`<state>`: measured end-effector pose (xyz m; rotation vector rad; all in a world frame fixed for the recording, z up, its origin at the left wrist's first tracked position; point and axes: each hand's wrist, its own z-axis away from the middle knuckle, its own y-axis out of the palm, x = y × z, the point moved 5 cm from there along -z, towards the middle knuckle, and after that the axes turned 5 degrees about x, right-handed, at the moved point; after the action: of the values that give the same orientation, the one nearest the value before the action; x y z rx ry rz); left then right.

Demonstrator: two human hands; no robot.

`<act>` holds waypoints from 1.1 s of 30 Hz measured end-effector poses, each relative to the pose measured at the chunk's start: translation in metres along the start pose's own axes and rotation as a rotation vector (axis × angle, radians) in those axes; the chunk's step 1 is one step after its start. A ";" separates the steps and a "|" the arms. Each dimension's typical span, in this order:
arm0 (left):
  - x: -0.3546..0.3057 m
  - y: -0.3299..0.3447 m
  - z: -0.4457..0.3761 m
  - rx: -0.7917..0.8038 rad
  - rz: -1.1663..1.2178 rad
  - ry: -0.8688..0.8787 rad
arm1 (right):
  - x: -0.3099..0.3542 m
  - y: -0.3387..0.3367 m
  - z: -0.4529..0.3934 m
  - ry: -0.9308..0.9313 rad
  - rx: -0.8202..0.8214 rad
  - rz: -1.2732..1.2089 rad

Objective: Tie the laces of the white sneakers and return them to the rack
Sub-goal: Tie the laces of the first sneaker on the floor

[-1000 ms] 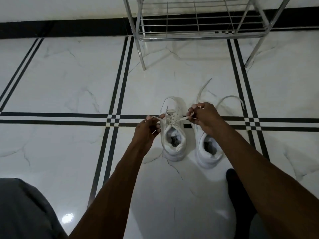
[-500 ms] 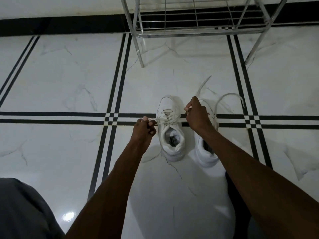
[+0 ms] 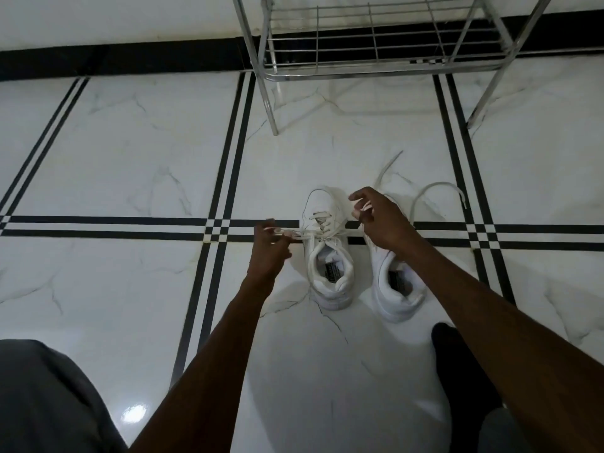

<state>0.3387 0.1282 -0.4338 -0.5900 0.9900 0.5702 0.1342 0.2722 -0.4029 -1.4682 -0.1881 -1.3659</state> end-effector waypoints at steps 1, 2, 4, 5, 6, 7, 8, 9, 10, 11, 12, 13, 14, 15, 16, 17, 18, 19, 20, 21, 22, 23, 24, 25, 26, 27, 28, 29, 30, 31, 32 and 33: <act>-0.003 -0.003 -0.001 -0.021 -0.157 0.116 | 0.004 -0.001 0.000 -0.060 0.011 0.074; -0.008 -0.002 0.000 -0.011 -0.268 0.219 | 0.009 0.000 0.000 -0.118 0.039 0.125; -0.019 0.012 0.002 0.083 -0.336 0.322 | 0.012 0.005 0.002 -0.125 0.145 0.172; -0.023 0.020 0.003 0.114 -0.371 0.349 | 0.011 0.008 0.004 -0.092 0.199 0.216; -0.028 0.026 0.004 0.114 -0.419 0.376 | 0.010 0.010 0.007 -0.072 0.230 0.284; -0.030 0.030 0.005 0.091 -0.466 0.386 | 0.009 0.012 0.011 -0.071 0.222 0.351; -0.030 0.033 0.004 0.058 -0.495 0.391 | 0.010 0.012 0.014 -0.081 0.189 0.394; -0.028 0.033 0.003 0.031 -0.504 0.373 | 0.011 0.013 0.018 -0.091 0.158 0.409; -0.025 0.032 0.001 0.014 -0.493 0.352 | 0.012 0.014 0.021 -0.107 0.139 0.409; -0.022 0.030 -0.001 0.012 -0.482 0.325 | 0.013 0.015 0.023 -0.122 0.130 0.409; -0.019 0.028 -0.001 0.015 -0.472 0.310 | 0.013 0.017 0.024 -0.140 0.119 0.425; -0.016 0.027 -0.001 0.027 -0.464 0.298 | 0.013 0.018 0.024 -0.153 0.105 0.458; -0.015 0.026 0.000 0.040 -0.461 0.306 | 0.013 0.020 0.024 -0.160 0.089 0.495; -0.014 0.024 0.003 0.049 -0.471 0.322 | 0.013 0.021 0.024 -0.159 0.077 0.519; -0.013 0.023 0.005 0.050 -0.483 0.352 | 0.013 0.023 0.023 -0.153 0.072 0.529; -0.012 0.022 0.008 0.050 -0.484 0.366 | 0.013 0.024 0.024 -0.146 0.067 0.526; -0.012 0.021 0.009 0.040 -0.465 0.366 | 0.013 0.026 0.024 -0.141 0.061 0.522; -0.013 0.020 0.010 0.028 -0.438 0.348 | 0.015 0.027 0.025 -0.142 0.049 0.526; -0.013 0.020 0.010 0.010 -0.434 0.343 | 0.016 0.027 0.026 -0.143 0.037 0.539; -0.013 0.021 0.011 -0.015 -0.477 0.350 | 0.016 0.028 0.027 -0.143 0.026 0.552; -0.015 0.023 0.012 -0.048 -0.564 0.383 | 0.016 0.029 0.028 -0.138 0.020 0.564; -0.018 0.025 0.016 -0.078 -0.664 0.427 | 0.016 0.031 0.029 -0.127 0.022 0.579; -0.020 0.027 0.019 -0.106 -0.746 0.481 | 0.016 0.032 0.030 -0.112 0.017 0.604; -0.022 0.028 0.022 -0.124 -0.814 0.523 | 0.017 0.033 0.030 -0.096 0.009 0.630; -0.023 0.028 0.022 -0.137 -0.874 0.539 | 0.016 0.033 0.029 -0.088 -0.001 0.654; -0.022 0.028 0.022 -0.147 -0.925 0.528 | 0.015 0.033 0.030 -0.083 -0.008 0.666; -0.021 0.027 0.020 -0.158 -0.960 0.515 | 0.013 0.033 0.031 -0.073 -0.006 0.669; -0.019 0.027 0.019 -0.158 -0.982 0.496 | 0.012 0.033 0.033 -0.059 -0.009 0.675; -0.018 0.026 0.017 -0.164 -0.990 0.486 | 0.011 0.034 0.034 -0.043 -0.003 0.686; -0.019 0.026 0.018 -0.173 -0.984 0.468 | 0.010 0.035 0.035 -0.029 -0.002 0.694; -0.019 0.028 0.018 -0.167 -0.956 0.439 | 0.010 0.035 0.035 -0.015 -0.002 0.692; -0.021 0.028 0.019 -0.159 -0.911 0.392 | 0.010 0.036 0.033 0.004 -0.003 0.688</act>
<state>0.3216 0.1573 -0.4128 -1.2286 0.9200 -0.2952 0.1839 0.2769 -0.4075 -1.3526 0.3024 -0.8049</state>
